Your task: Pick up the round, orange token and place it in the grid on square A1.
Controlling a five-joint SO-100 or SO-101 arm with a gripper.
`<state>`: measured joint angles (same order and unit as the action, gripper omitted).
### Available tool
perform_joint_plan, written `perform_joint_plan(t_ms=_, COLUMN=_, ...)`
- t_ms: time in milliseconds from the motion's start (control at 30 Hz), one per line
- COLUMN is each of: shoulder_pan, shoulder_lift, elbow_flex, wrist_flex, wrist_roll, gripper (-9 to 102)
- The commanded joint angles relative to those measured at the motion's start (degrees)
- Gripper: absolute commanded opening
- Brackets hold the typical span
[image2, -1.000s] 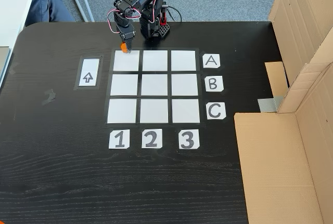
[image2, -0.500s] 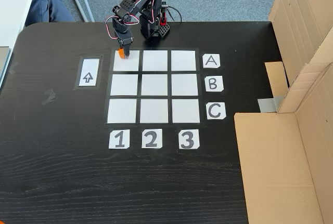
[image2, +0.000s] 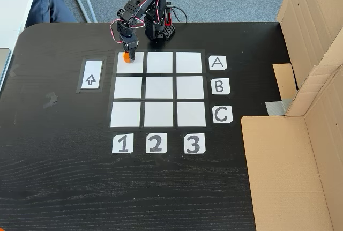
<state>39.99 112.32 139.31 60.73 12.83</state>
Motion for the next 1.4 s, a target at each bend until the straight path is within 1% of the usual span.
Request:
perform_joint_plan(t_ms=0, shoulder_pan=-0.70, shoulder_lift=-0.18, elbow_flex=0.44, wrist_flex=-0.53, wrist_roll=-0.44, gripper=13)
perform_joint_plan(t_ms=367, shoulder_pan=-1.58, shoulder_lift=-0.79, elbow_flex=2.55, wrist_flex=-2.72, wrist_roll=-0.44, gripper=14)
perform_joint_plan(t_ms=467, shoulder_pan=-1.58, shoulder_lift=-0.79, elbow_flex=2.64, wrist_flex=-2.99, wrist_roll=-0.18, gripper=15)
perform_joint_plan(t_ms=567, shoulder_pan=-1.58, shoulder_lift=-0.79, elbow_flex=2.64, wrist_flex=-2.99, wrist_roll=-0.35, gripper=19)
perform_joint_plan(t_ms=700, shoulder_pan=-1.49, shoulder_lift=-0.88, elbow_flex=2.81, wrist_flex=-2.99, wrist_roll=-1.41, gripper=28)
perform_joint_plan(t_ms=933, shoulder_pan=-0.53, shoulder_lift=-0.88, elbow_flex=2.55, wrist_flex=-2.99, wrist_roll=-4.39, gripper=38)
perform_joint_plan(t_ms=1133, shoulder_pan=3.87, shoulder_lift=-0.62, elbow_flex=1.14, wrist_flex=-6.59, wrist_roll=-6.86, gripper=43)
perform_joint_plan(t_ms=1367, shoulder_pan=12.66, shoulder_lift=-0.18, elbow_flex=-3.25, wrist_flex=-10.72, wrist_roll=-10.11, gripper=43)
